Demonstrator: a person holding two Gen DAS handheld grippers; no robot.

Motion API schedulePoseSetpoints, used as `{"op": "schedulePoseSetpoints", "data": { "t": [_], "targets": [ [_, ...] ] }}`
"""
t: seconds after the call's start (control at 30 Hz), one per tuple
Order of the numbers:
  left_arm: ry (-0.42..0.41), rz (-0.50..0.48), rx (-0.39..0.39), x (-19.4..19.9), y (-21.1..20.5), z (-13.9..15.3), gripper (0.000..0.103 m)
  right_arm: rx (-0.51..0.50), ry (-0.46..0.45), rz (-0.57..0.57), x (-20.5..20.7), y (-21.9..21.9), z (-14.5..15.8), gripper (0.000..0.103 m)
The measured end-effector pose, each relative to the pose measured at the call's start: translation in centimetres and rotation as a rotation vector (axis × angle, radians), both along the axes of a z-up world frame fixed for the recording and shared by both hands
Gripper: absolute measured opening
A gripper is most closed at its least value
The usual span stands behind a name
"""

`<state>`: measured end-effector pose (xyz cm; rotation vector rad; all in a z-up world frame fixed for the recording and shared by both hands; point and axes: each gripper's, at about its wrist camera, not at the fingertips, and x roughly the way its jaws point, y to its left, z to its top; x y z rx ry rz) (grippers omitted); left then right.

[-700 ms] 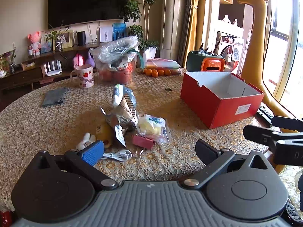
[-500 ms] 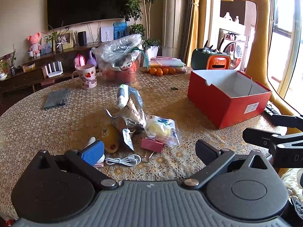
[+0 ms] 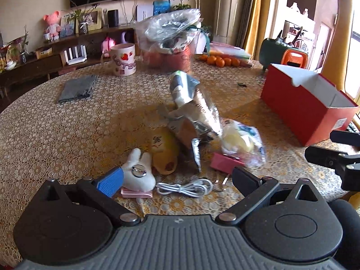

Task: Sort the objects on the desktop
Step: 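Grasp the white plush bunny with the left gripper while the right gripper grasps the blueberry bun package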

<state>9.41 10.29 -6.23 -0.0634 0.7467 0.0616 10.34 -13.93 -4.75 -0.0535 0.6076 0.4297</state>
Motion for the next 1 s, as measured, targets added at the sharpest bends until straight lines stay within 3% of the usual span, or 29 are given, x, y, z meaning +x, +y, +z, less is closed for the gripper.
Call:
{"op": "schedulePoseSetpoints", "data": {
  "t": [0.63, 1.0],
  "targets": [
    [0.100, 0.061, 0.005, 4.1, 4.0, -4.5, 0.102, -0.077, 0.050, 0.078, 7.3, 5.6, -3.5, 0.089],
    [0.123, 0.070, -0.014, 4.8, 4.6, -5.9, 0.093, -0.115, 0.087, 0.086, 9.0, 7.8, -5.5, 0.090]
  ]
}}
